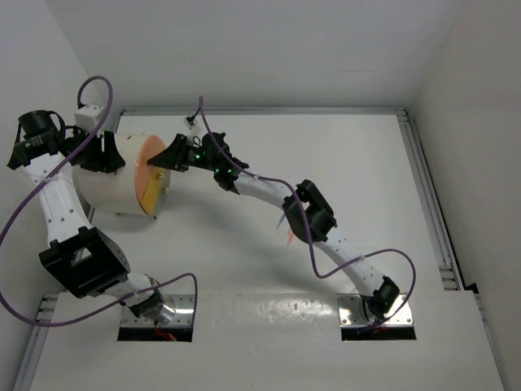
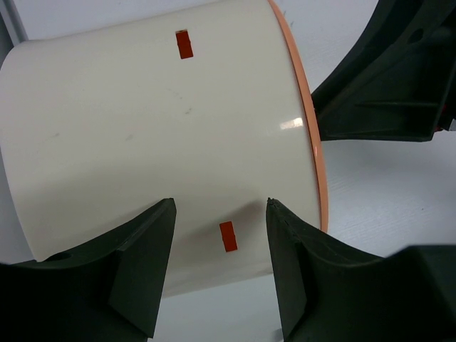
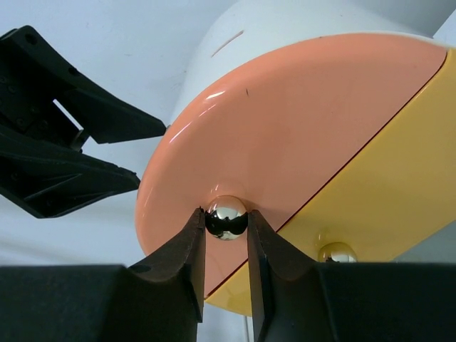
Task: Sort the stationery into containers
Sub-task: Open the drawer in the storage box.
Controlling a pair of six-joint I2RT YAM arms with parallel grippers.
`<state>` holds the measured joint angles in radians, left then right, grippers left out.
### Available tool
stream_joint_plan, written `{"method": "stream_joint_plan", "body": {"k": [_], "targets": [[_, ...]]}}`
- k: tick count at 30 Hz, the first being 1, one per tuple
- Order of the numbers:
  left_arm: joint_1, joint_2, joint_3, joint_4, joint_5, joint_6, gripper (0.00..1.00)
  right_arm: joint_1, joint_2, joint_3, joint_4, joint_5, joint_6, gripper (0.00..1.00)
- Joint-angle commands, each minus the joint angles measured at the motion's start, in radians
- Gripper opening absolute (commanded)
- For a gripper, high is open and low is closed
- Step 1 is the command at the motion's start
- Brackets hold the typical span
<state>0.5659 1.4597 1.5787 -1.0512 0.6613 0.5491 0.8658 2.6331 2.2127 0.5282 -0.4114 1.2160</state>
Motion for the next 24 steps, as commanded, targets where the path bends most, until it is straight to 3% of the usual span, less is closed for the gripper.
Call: {"method": "stream_joint_plan", "body": {"k": [1,5,12,24], "targets": [[-0.008,0.024,-0.046,-0.089,-0.031,-0.005,0.6,0.006,-0.027,0.027,0.073,0.01,-0.029,0.09],[-0.004,0.039,-0.043,-0.076,-0.048,-0.032,0.59,-0.002,-0.076,-0.034,0.099,-0.013,-0.042,0.0],[0.0,0.063,-0.026,-0.053,-0.078,-0.086,0.59,-0.031,-0.166,-0.178,0.133,-0.05,-0.041,0.0],[0.002,0.077,-0.014,-0.036,-0.129,-0.12,0.58,-0.063,-0.231,-0.269,0.165,-0.11,-0.015,0.0]]}}
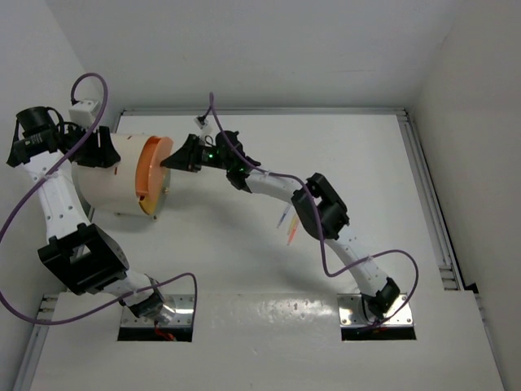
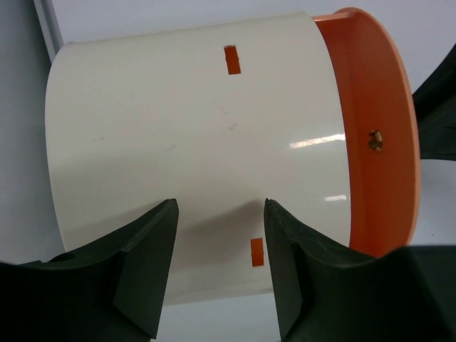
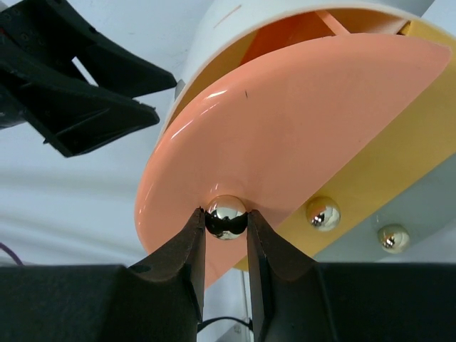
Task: Sort the stationery into containers
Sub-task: Open the drawer in the storage box.
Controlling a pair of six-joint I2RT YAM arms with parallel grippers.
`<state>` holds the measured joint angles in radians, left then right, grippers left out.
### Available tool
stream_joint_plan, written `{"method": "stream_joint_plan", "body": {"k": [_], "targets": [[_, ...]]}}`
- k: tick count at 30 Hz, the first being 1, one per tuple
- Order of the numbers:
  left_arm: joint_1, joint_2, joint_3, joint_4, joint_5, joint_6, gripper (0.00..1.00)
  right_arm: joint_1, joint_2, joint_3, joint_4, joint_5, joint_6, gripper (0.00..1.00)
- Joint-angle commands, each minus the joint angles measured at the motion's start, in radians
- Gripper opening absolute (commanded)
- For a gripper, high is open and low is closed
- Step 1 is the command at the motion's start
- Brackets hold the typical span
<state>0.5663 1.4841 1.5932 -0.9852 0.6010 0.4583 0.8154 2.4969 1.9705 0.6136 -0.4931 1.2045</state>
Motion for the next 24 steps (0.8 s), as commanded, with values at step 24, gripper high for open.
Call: {"method": "stream_joint_plan", "body": {"k": [24], "targets": [[-0.002,0.067,0.001,-0.105,-0.073,-0.043,0.58,-0.076,-0.208,-0.245,0.13,-0.127,0.038,0.05]]}}
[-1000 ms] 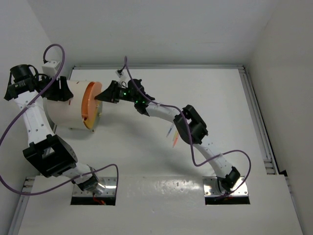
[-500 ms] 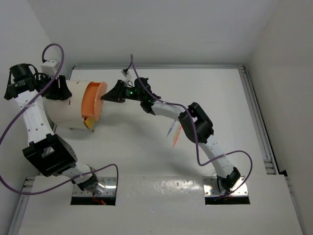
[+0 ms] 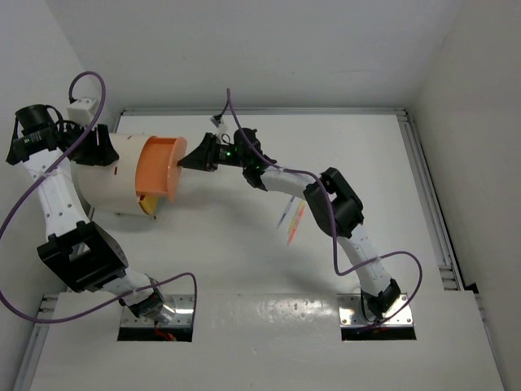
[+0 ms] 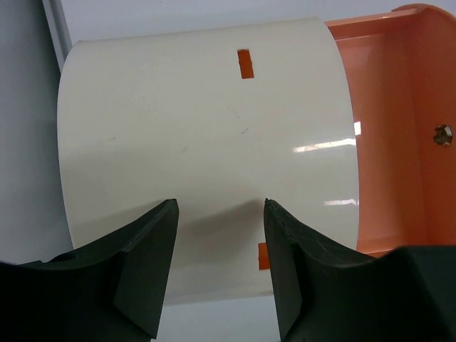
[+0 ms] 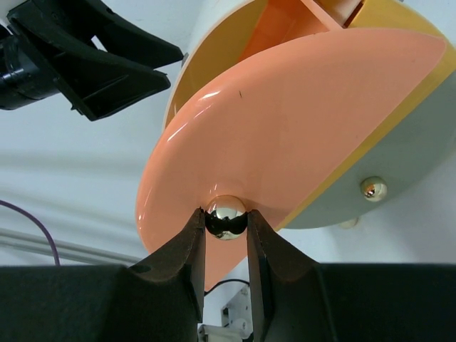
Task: Sort the stationery into containers
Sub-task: Open the drawer in the storage box.
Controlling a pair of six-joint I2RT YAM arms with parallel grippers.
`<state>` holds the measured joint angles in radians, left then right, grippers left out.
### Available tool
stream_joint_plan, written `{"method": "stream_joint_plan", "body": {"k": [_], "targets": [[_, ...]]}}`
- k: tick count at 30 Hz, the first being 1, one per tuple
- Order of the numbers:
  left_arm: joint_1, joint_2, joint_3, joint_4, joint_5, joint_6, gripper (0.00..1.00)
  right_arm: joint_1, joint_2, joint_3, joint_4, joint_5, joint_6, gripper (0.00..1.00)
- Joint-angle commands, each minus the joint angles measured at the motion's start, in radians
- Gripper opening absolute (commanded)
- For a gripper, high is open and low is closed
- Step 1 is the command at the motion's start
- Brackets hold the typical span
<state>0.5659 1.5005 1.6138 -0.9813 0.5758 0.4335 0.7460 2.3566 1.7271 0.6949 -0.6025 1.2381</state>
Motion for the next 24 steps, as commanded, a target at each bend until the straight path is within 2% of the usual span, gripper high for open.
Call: {"method": "stream_joint_plan", "body": {"k": [1,7,8,11,12,18,24], "targets": [[-0.001,0.05,-0.02,-0.109,-0.05,-0.018,0.58,-0.008,-0.066,-0.001,0.046,-0.019,0.006,0.09],[-0.001,0.05,-0.012,-0.112,-0.053,-0.018,0.58,-0.007,-0.065,-0.008,0.048,-0.026,0.017,0.4],[-0.001,0.05,-0.009,-0.112,-0.048,-0.016,0.58,-0.007,-0.066,-0.009,0.045,-0.026,0.018,0.5],[-0.001,0.05,-0.003,-0.114,-0.044,-0.015,0.6,-0.01,-0.069,-0.014,0.023,-0.028,0.014,0.63],[-0.001,0.053,0.001,-0.115,-0.036,-0.016,0.61,-0.01,-0.071,-0.015,0.022,-0.026,0.014,0.73],[-0.001,0.052,0.055,-0.129,0.028,0.001,0.65,-0.017,-0.089,-0.037,0.017,-0.029,0.012,0.82],[-0.003,0.024,0.173,-0.1,0.087,-0.03,0.7,-0.039,-0.143,-0.092,-0.05,-0.028,-0.029,0.83]]}}
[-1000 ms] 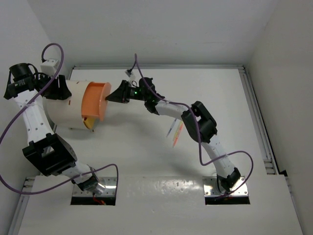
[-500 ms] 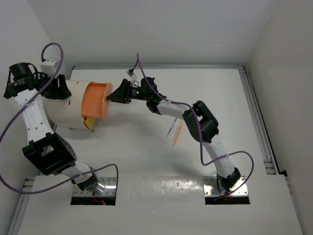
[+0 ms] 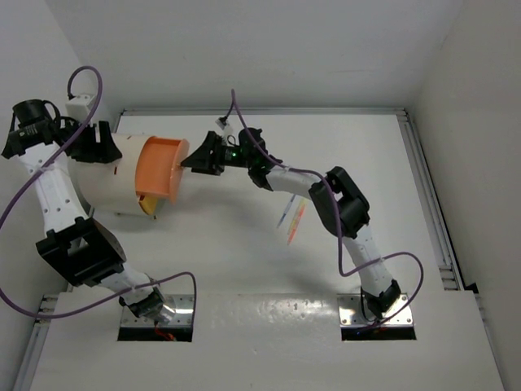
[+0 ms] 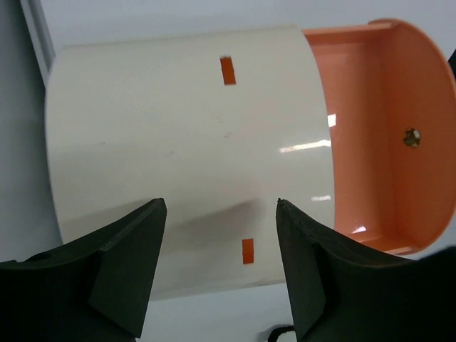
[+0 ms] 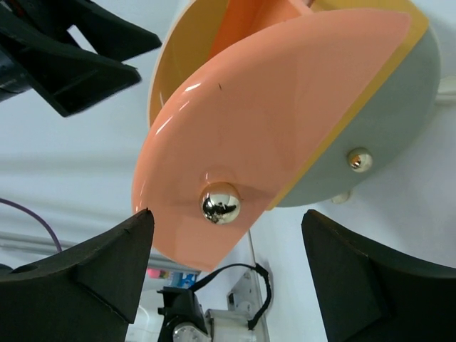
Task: Sort the stationery into containers
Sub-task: Open the drawer in the storage box, then pick up the pen from the center of the board.
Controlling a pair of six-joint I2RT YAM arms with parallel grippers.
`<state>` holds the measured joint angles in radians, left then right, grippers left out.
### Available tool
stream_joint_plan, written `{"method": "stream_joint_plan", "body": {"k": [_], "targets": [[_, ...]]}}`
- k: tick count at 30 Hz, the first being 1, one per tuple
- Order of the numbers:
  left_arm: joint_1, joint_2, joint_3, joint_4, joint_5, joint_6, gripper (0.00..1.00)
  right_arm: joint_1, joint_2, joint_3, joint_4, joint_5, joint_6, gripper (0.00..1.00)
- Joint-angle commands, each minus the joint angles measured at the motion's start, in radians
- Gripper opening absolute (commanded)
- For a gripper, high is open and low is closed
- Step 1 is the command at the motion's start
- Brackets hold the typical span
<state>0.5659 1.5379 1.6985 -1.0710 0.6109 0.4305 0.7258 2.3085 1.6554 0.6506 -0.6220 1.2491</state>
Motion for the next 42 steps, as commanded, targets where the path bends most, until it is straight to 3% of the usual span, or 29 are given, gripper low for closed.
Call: {"method": "stream_joint_plan", "body": {"k": [1,5,10,14,18,24,27,35,38,42], "targets": [[-0.003,-0.019,0.108,0.008,0.055,-0.039,0.7,-0.02,-0.104,-0.028,-0.017,-0.01,-0.049,0.83],[-0.003,-0.036,0.235,0.086,0.059,-0.102,0.7,-0.048,-0.156,-0.074,-0.054,-0.005,-0.094,0.83],[-0.003,-0.019,0.311,0.071,0.066,-0.122,0.7,-0.091,-0.227,-0.129,-0.118,-0.008,-0.152,0.83],[-0.053,-0.041,0.337,0.045,0.015,-0.07,0.69,-0.144,-0.313,-0.195,-0.241,-0.009,-0.22,0.76],[-0.173,-0.131,0.256,0.109,-0.169,-0.058,0.69,-0.193,-0.478,-0.282,-0.602,0.095,-0.397,0.63],[-0.253,-0.188,0.167,0.124,-0.237,-0.099,0.69,-0.21,-0.626,-0.348,-1.108,0.359,-0.586,0.5],[-0.273,-0.228,0.11,0.138,-0.237,-0.119,0.69,-0.239,-0.698,-0.44,-1.229,0.47,-0.6,0.43],[-0.323,-0.274,0.033,0.167,-0.255,-0.161,0.69,-0.276,-0.772,-0.69,-1.281,0.66,-0.489,0.26],[-0.325,-0.279,0.029,0.172,-0.269,-0.161,0.69,-0.276,-0.744,-0.691,-1.247,0.665,-0.464,0.27],[-0.328,-0.289,0.013,0.171,-0.28,-0.153,0.69,-0.276,-0.655,-0.639,-1.235,0.673,-0.45,0.4]]}}
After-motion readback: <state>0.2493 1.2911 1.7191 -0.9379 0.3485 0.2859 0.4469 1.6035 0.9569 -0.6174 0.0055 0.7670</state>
